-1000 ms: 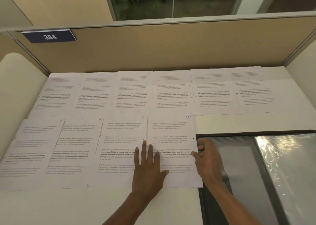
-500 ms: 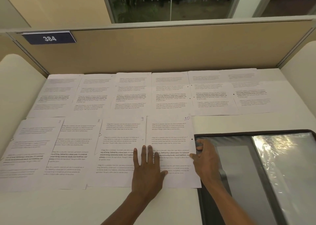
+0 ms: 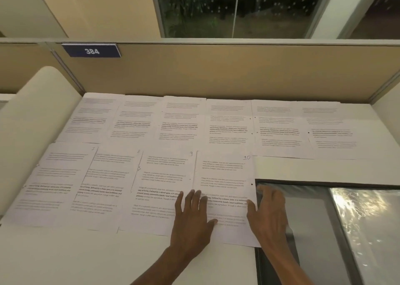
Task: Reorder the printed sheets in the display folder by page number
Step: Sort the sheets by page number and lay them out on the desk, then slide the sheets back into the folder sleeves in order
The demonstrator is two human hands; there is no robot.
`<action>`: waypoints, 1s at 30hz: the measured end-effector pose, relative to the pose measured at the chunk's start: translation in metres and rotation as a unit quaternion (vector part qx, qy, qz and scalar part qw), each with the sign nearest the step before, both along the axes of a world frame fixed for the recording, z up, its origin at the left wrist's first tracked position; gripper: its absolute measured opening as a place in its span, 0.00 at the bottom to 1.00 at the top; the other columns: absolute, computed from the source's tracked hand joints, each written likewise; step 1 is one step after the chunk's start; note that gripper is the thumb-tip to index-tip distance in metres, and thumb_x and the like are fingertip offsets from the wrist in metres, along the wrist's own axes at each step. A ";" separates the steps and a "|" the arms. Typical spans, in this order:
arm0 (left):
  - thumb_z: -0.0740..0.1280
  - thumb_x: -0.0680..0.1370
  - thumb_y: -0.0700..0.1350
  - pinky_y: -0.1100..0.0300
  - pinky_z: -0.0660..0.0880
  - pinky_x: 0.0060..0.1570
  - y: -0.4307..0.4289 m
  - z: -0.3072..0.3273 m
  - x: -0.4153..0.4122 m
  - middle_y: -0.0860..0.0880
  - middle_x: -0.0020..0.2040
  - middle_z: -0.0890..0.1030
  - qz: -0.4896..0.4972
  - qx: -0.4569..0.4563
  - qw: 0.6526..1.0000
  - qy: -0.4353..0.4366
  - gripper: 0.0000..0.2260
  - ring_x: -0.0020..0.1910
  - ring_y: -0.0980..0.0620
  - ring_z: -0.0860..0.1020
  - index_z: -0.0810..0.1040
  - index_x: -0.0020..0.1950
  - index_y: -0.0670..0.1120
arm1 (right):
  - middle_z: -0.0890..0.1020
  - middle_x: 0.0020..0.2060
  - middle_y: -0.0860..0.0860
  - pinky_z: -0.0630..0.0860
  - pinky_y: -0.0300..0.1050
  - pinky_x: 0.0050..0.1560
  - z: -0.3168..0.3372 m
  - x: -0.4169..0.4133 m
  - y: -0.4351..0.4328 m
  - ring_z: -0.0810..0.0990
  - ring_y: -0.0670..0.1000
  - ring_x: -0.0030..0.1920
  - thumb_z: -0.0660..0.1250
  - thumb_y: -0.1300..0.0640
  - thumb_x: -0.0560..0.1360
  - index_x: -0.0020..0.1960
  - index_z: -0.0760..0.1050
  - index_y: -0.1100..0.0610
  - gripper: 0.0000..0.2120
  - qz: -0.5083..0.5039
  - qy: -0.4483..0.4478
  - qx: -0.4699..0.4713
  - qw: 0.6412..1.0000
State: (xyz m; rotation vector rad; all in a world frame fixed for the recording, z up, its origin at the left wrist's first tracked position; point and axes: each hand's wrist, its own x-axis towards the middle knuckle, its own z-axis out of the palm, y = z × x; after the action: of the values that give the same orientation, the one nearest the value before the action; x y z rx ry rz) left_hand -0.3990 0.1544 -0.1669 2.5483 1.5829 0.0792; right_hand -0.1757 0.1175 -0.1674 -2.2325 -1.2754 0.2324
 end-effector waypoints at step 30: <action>0.73 0.79 0.60 0.52 0.68 0.59 0.140 0.058 -0.342 0.60 0.43 0.85 0.324 -0.024 0.930 -0.171 0.11 0.48 0.56 0.82 0.79 0.40 0.56 | 0.84 0.40 0.37 0.80 0.41 0.48 0.045 -0.310 0.147 0.82 0.40 0.45 0.78 0.51 0.73 0.43 0.80 0.43 0.07 0.272 0.206 -0.098 0.935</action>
State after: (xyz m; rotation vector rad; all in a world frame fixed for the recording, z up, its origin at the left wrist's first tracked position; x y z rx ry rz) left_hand -0.7409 0.2943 -0.1087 1.7406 2.1404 0.5100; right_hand -0.4862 0.2645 -0.1220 -1.7886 -1.6444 1.0163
